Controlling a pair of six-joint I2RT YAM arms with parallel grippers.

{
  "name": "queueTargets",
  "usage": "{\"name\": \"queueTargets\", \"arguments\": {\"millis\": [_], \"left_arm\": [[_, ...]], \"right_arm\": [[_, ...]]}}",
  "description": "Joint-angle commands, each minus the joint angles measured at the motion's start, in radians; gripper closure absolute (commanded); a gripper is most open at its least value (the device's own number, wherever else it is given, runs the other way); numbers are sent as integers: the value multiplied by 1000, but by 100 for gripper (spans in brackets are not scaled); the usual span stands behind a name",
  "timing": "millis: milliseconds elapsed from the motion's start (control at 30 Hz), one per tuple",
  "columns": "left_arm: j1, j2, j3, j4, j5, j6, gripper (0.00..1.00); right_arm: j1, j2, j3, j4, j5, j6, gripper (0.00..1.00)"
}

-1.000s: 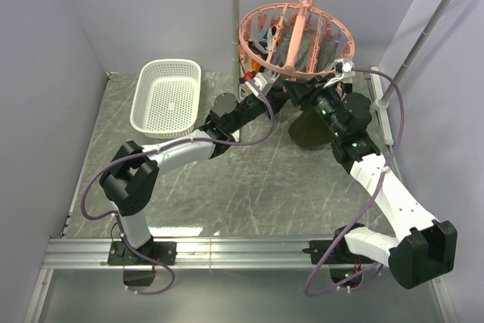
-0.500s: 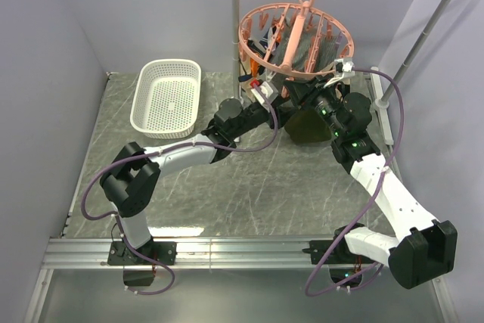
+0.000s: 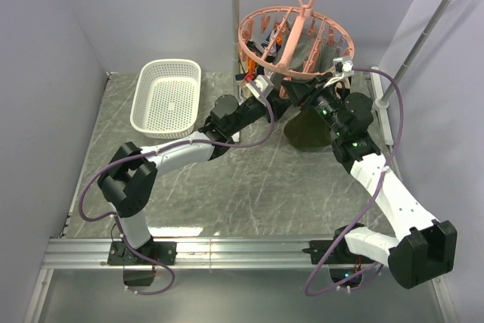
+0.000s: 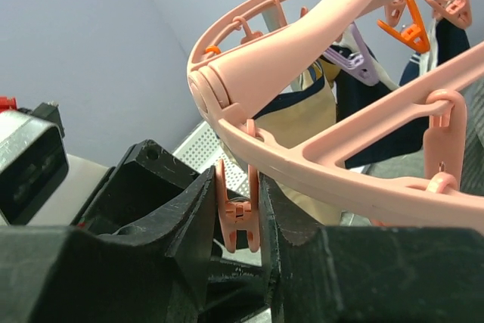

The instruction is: Clip the underwear to the hanger

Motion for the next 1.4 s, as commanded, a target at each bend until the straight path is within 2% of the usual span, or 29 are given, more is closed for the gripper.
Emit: {"name": "queueTargets", "arguments": {"millis": [0, 100, 233, 300, 333, 400, 433, 533, 567, 700, 1167, 1267, 1367], "left_arm": [[0, -37, 54, 54, 0, -11, 61], [0, -29, 68, 61, 0, -13, 71], [2, -26, 75, 68, 10, -19, 90], [0, -25, 75, 68, 18, -22, 95], [2, -25, 69, 69, 18, -23, 100], [0, -26, 66, 68, 23, -22, 100], [0, -26, 63, 69, 24, -23, 100], [0, -26, 60, 69, 23, -22, 100], [0, -26, 59, 71, 24, -20, 100], [-1, -23, 57, 72, 29, -22, 100], [-23, -17, 59, 49, 23, -11, 100], [-26, -17, 57, 48, 21, -10, 100], [-30, -15, 60, 45, 21, -10, 100]], "right_arm": [[1, 5, 11, 39, -65, -6, 100], [1, 6, 10, 43, -76, -3, 100], [1, 11, 10, 43, -78, -6, 93], [1, 13, 14, 38, -73, -4, 90], [1, 13, 13, 39, -67, -3, 81], [-1, 11, 11, 43, -65, -6, 71], [-1, 11, 11, 41, -65, -3, 60], [1, 14, 31, 12, -61, 20, 47], [1, 14, 34, 7, -56, 25, 46], [1, 20, 42, 15, -38, 45, 43], [2, 11, 13, 82, 42, 109, 46], [2, 11, 8, 92, 48, 116, 48], [2, 13, 8, 87, 67, 113, 58]]}}
